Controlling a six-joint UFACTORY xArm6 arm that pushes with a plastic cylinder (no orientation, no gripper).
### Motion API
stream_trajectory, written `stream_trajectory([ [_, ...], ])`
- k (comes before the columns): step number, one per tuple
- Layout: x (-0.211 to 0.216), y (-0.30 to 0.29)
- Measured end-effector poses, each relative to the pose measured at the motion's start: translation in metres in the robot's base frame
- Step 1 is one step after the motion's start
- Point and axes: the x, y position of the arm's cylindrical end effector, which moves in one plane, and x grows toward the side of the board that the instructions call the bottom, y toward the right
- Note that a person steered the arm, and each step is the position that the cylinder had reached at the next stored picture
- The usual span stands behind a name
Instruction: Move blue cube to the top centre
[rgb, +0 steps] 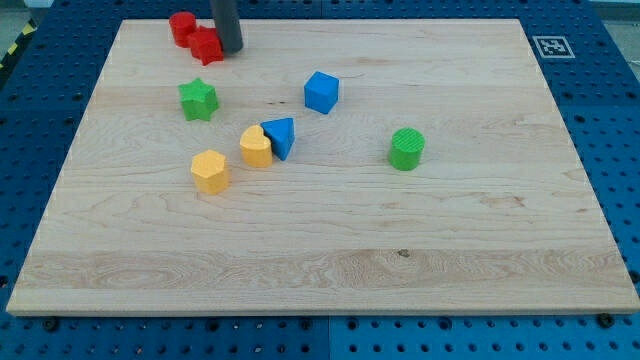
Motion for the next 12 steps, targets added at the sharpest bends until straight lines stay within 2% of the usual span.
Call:
stream_trajectory([
  [2, -0.005, -0.027],
  [3, -0.005, -0.009],
  [4, 0.001, 0.048],
  [6, 0.049, 0.07],
  [9, 0.065, 0.057],
  [11, 0.122, 0.084],
  [12, 0.133, 0.102],
])
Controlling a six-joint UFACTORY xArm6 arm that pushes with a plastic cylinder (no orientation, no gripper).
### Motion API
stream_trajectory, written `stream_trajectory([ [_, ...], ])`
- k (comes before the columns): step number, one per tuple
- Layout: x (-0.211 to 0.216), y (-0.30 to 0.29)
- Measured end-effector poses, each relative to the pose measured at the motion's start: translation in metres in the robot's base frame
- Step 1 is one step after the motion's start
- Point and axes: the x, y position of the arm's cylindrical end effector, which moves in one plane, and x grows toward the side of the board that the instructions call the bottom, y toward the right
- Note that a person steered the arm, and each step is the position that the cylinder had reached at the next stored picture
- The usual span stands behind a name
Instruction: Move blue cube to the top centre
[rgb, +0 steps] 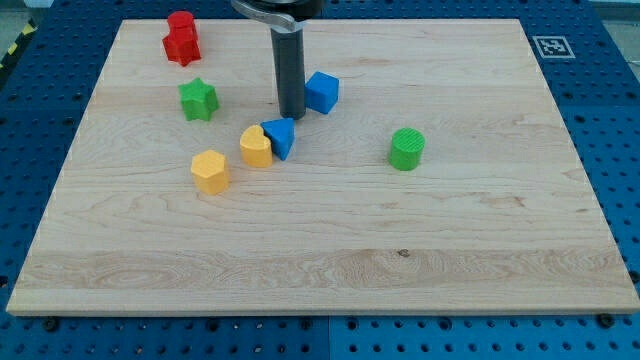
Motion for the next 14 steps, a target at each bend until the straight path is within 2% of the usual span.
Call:
stream_trajectory([
  [2, -0.008, 0.048],
  [5, -0.021, 0.048],
  [7, -0.049, 0.048],
  [10, -0.113, 0.048],
  [11, -0.121, 0.048],
  [12, -0.118, 0.048],
  [13, -0.079, 0.03],
  [14, -0.039, -0.027],
])
